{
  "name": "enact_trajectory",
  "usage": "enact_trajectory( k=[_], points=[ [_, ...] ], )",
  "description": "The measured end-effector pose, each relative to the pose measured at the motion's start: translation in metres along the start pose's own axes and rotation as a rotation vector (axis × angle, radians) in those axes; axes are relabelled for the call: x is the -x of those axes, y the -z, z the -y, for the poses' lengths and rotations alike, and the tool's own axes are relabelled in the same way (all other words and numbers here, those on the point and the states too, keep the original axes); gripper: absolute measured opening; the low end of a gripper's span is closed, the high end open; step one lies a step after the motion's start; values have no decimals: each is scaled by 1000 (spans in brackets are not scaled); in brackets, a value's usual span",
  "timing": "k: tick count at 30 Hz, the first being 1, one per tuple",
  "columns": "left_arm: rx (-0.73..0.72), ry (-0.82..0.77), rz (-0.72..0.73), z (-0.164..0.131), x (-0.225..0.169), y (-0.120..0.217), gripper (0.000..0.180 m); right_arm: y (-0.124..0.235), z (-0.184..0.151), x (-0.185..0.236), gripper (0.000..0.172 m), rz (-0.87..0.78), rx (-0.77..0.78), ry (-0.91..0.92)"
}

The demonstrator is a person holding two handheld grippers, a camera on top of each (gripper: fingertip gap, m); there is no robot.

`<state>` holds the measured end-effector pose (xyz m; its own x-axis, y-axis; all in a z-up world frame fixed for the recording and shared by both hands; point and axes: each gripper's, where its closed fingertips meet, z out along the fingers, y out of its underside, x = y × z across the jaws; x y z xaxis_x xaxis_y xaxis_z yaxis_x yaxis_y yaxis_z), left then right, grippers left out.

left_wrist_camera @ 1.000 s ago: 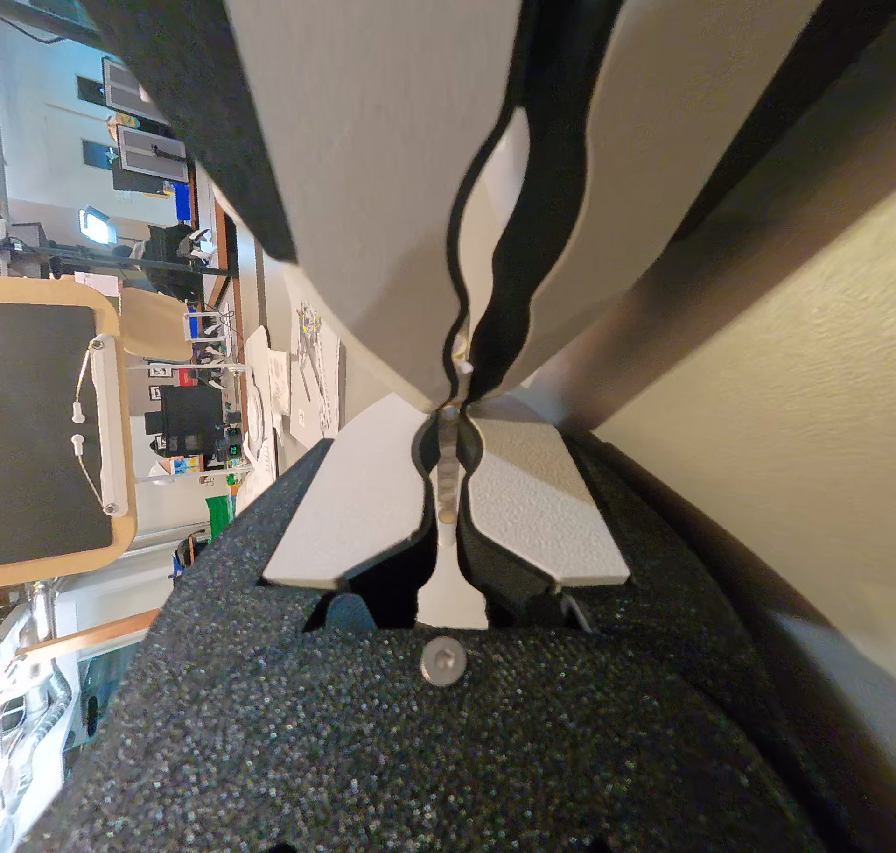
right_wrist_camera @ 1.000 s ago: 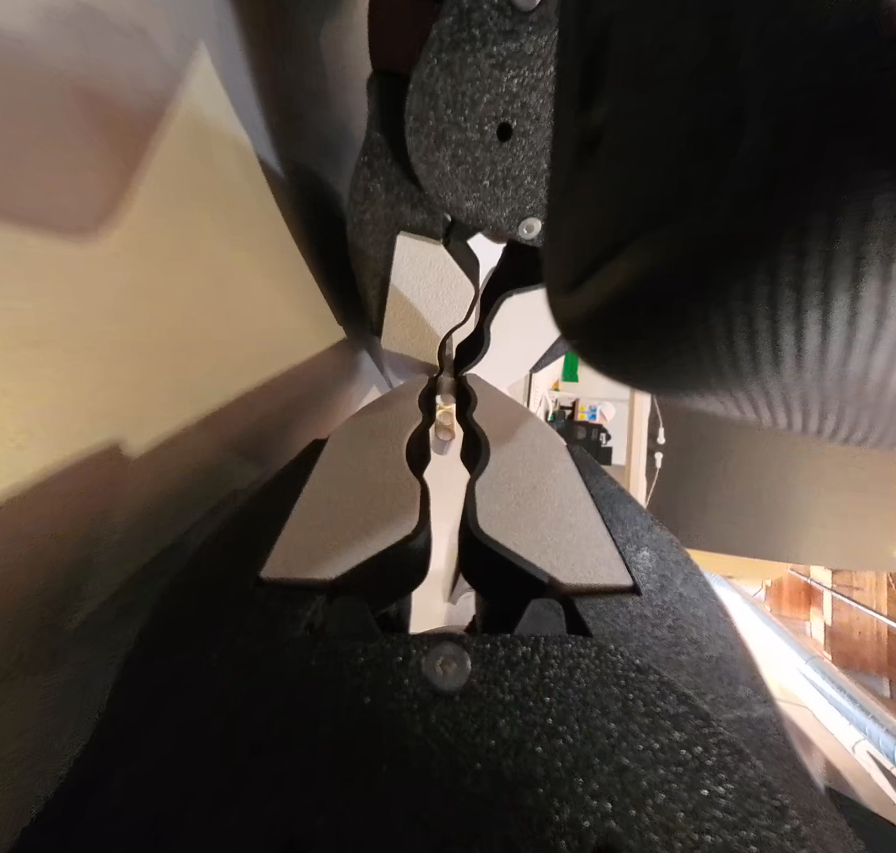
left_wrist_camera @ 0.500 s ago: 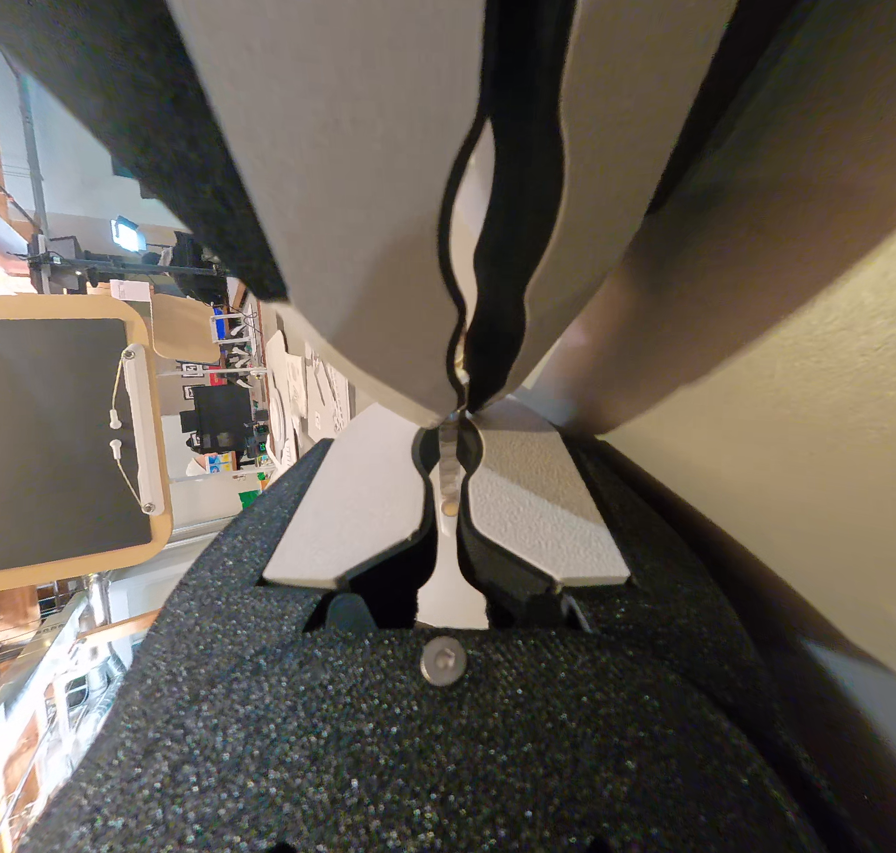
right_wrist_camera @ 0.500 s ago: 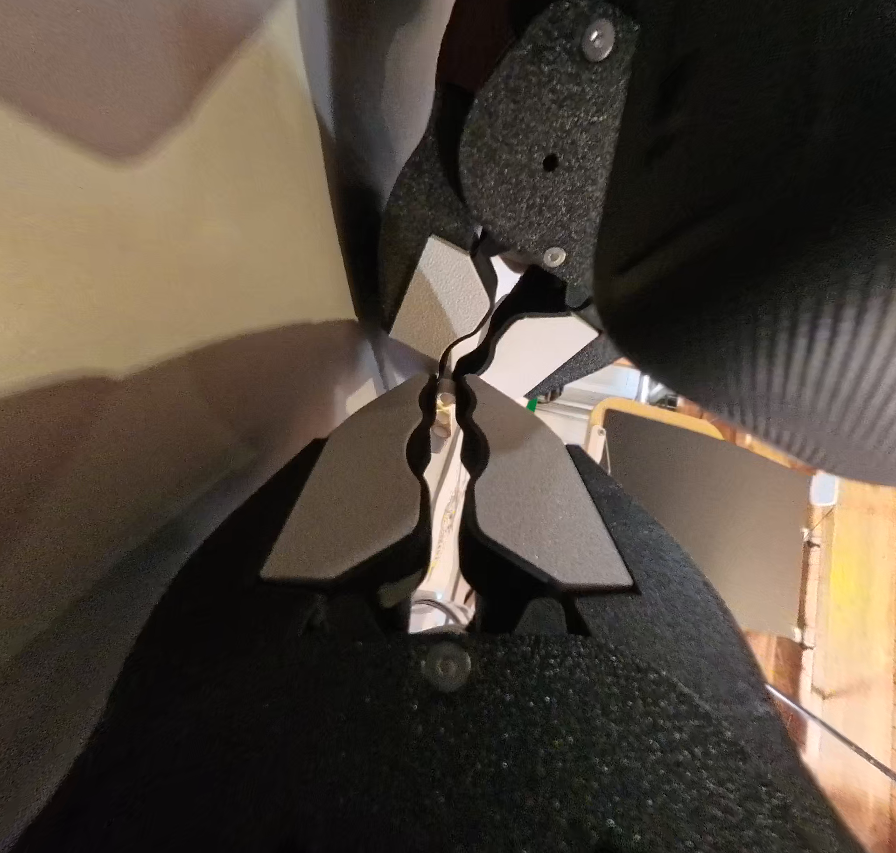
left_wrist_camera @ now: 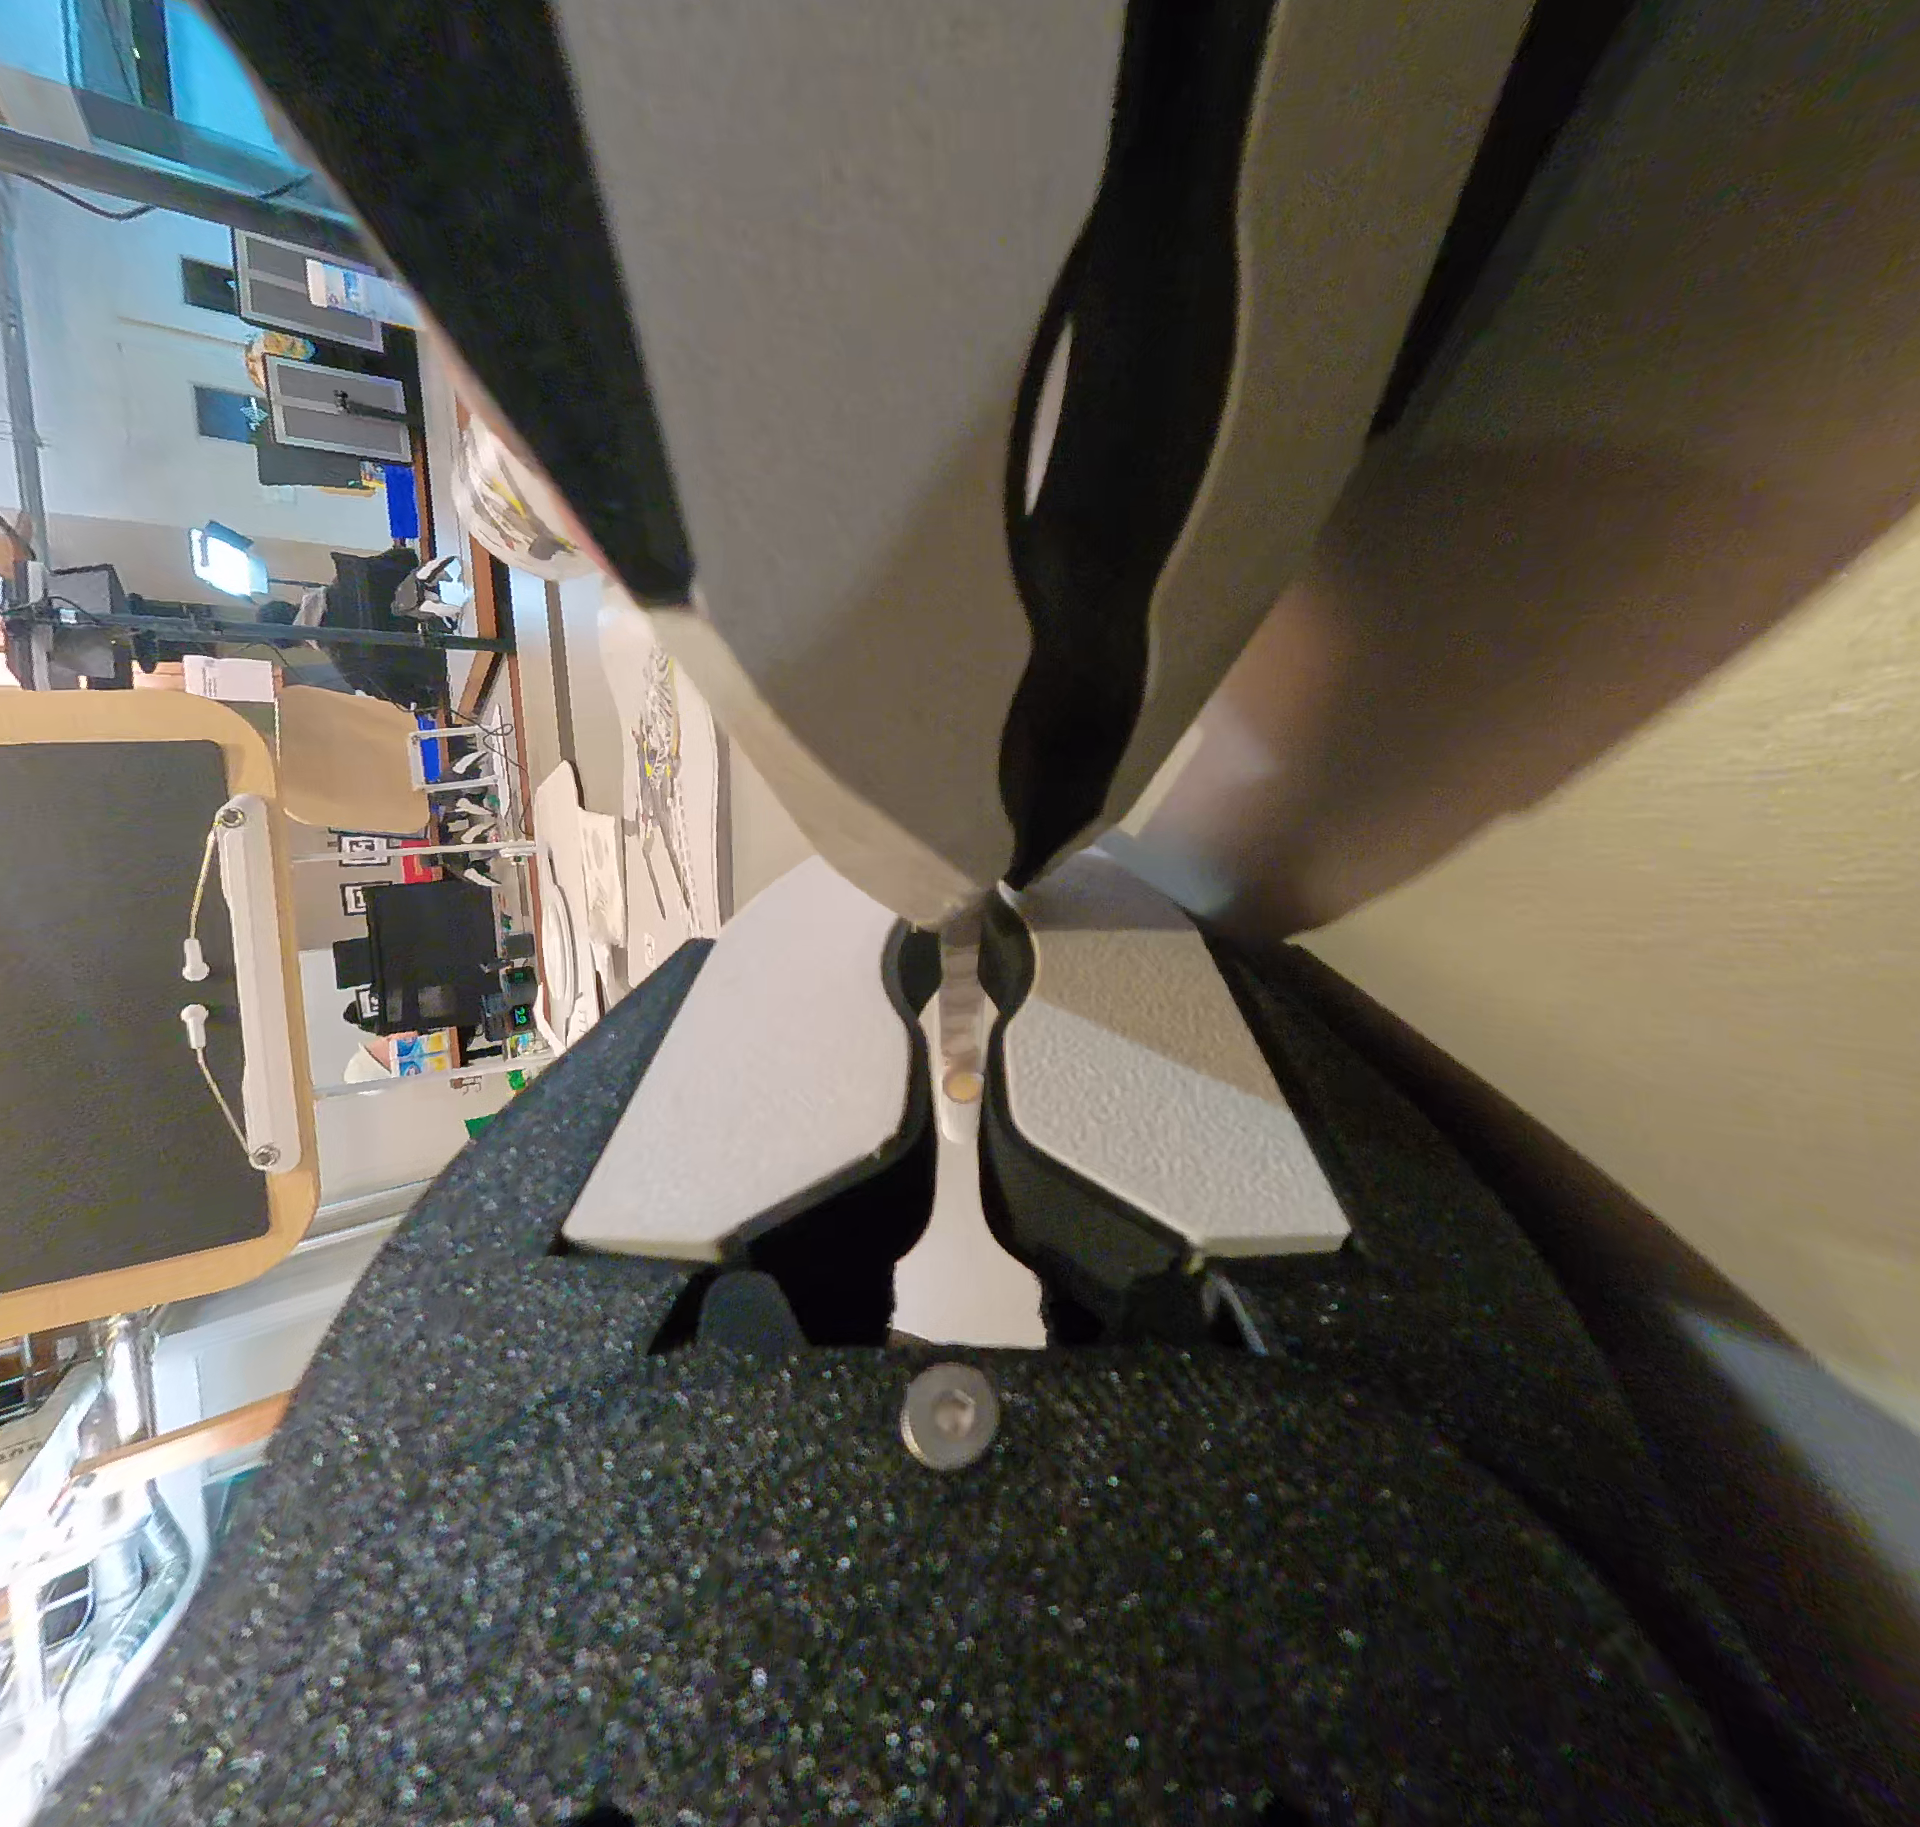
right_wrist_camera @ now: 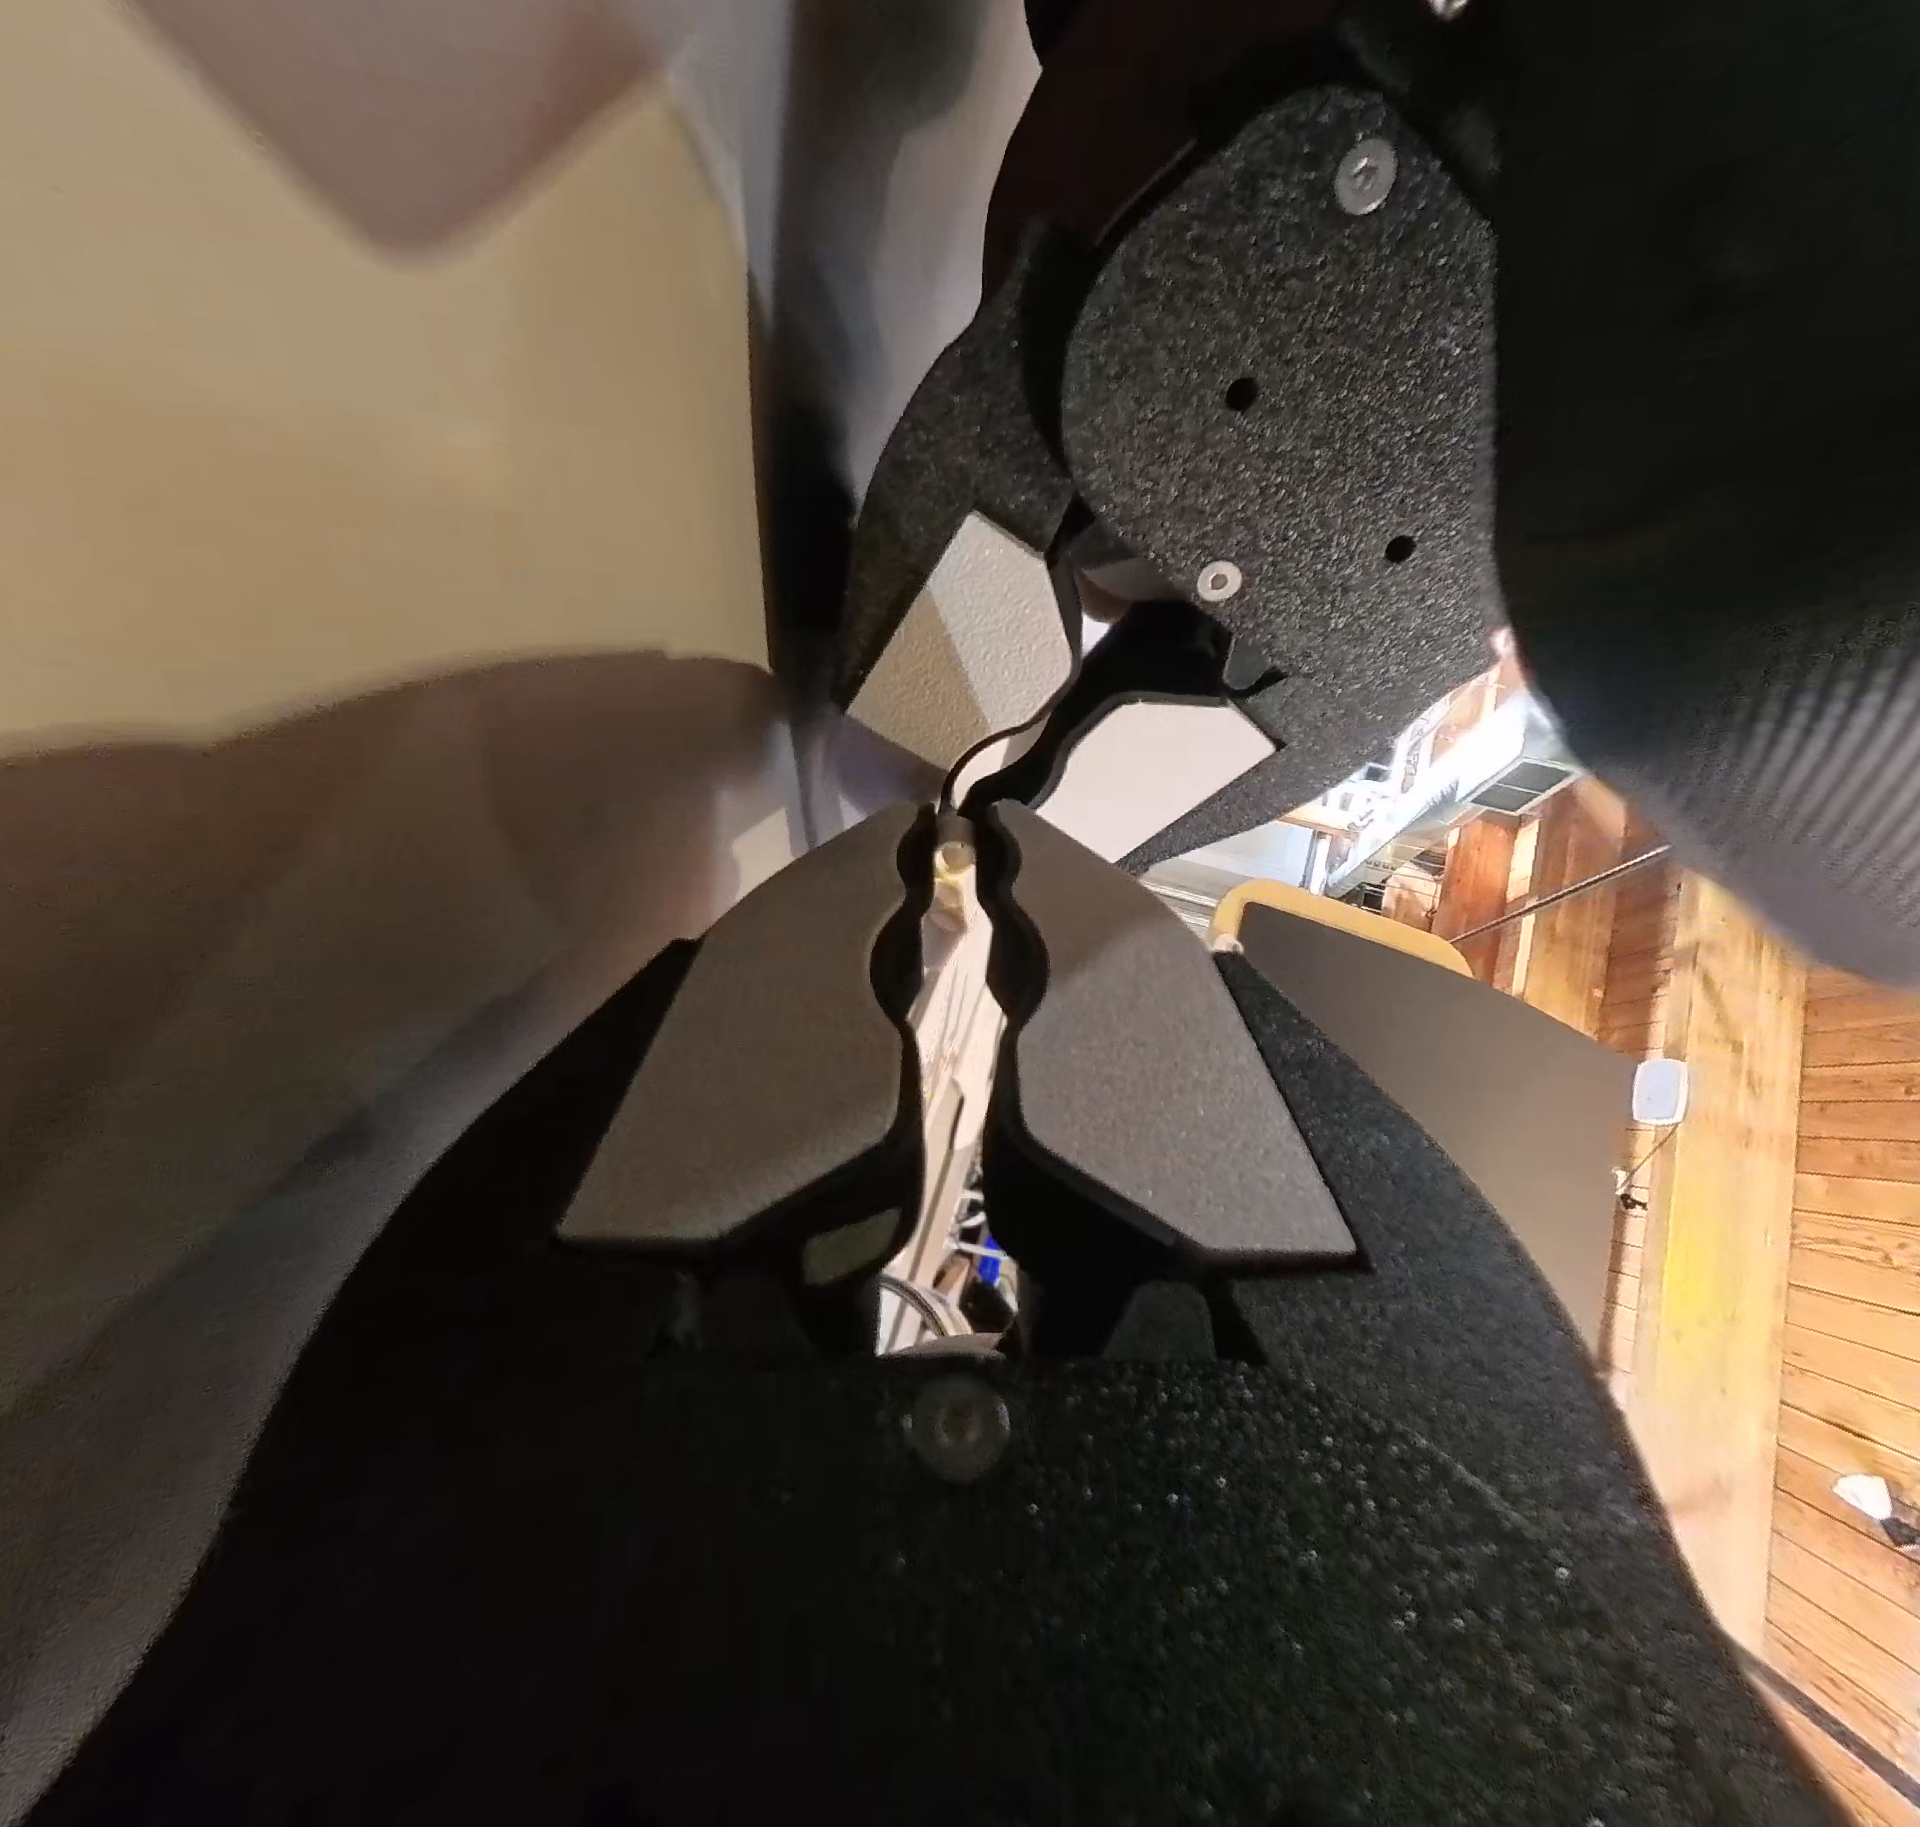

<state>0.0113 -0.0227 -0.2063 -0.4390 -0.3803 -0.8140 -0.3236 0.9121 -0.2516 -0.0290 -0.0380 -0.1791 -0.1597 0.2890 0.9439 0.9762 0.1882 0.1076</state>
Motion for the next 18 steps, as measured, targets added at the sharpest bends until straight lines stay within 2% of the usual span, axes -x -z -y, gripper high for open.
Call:
enact_trajectory(
  k=[16,18],
  points=[
    [-35,51,23,4,2,2,4,3,-1,-4,7,-57,3,-43],
    [8,90,32,-5,6,-1,4,6,2,-11,1,-120,-22,-73]
  ],
)
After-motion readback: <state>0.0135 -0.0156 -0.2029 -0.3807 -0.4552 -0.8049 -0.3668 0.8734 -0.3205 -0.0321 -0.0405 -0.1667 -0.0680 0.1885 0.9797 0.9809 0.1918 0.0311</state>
